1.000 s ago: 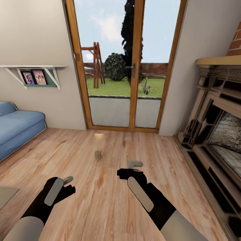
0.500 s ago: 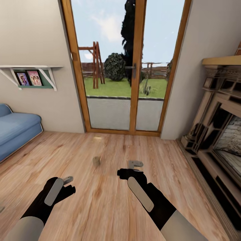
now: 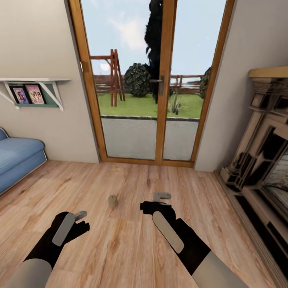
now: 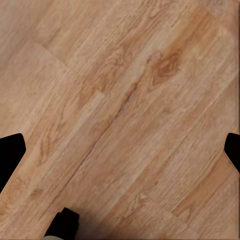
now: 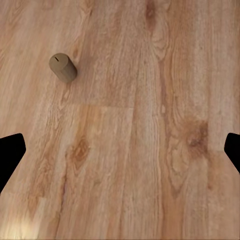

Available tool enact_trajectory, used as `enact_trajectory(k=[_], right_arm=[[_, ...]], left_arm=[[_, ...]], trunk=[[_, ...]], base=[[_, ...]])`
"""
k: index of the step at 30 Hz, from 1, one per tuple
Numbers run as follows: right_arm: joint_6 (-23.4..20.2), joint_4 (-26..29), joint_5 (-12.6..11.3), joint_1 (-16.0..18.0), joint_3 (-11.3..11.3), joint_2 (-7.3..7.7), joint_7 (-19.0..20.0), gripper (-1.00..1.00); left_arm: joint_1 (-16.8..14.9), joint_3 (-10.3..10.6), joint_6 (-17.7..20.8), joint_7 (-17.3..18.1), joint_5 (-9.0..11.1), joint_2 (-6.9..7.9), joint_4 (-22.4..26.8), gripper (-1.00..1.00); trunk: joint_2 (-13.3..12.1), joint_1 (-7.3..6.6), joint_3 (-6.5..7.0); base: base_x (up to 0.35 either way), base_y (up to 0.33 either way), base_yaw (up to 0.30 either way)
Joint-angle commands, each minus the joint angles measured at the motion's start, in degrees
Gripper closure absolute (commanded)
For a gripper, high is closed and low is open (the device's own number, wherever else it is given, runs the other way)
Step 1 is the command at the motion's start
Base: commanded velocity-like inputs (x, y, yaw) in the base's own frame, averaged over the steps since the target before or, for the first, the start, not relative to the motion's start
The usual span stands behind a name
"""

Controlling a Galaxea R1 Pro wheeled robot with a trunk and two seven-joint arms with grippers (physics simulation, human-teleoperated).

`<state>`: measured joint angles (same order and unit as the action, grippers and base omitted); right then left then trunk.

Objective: Place each of the two pumpkins and all three candles from the living room inside a cabinet in the living room (use any cabinet), then make sure every cabinet is closed, and position the cauldron so it is next to a table in the living room.

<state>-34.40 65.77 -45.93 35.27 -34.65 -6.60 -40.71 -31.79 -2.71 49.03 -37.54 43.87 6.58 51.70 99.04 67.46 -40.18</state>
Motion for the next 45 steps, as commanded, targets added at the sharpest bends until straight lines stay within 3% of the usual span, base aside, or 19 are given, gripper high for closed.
enact_trajectory(k=[1, 35, 41, 45], right_arm=[[-0.1, 0.1, -0.4, 0.1, -0.1, 0.01, -0.5, -1.0], [-0.1, 0.1, -0.4, 0.1, -0.2, 0.01, -0.5, -1.0], [-0.1, 0.1, -0.4, 0.1, -0.2, 0.01, -0.5, -1.0], [-0.1, 0.1, -0.4, 0.1, -0.2, 0.01, -0.5, -1.0]], left_arm=[[0.0, 0.0, 0.1, -0.5, 0.6, 0.01, 0.1, -1.0], [0.0, 0.1, 0.2, 0.1, 0.1, 0.34, -0.1, -1.0], [0.0, 0.2, 0.2, 4.3, -0.3, 2.77, -0.3, -1.0], [0.0, 1.1, 0.2, 5.0, -0.4, 3.44, -1.1, -1.0]], trunk=[[0.0, 0.03, -0.06], [0.0, 0.03, -0.06], [0.0, 0.03, -0.06], [0.0, 0.03, -0.06]], base=[[0.293, 0.0, 0.0], [0.276, 0.0, 0.0], [0.267, 0.0, 0.0], [0.256, 0.0, 0.0]])
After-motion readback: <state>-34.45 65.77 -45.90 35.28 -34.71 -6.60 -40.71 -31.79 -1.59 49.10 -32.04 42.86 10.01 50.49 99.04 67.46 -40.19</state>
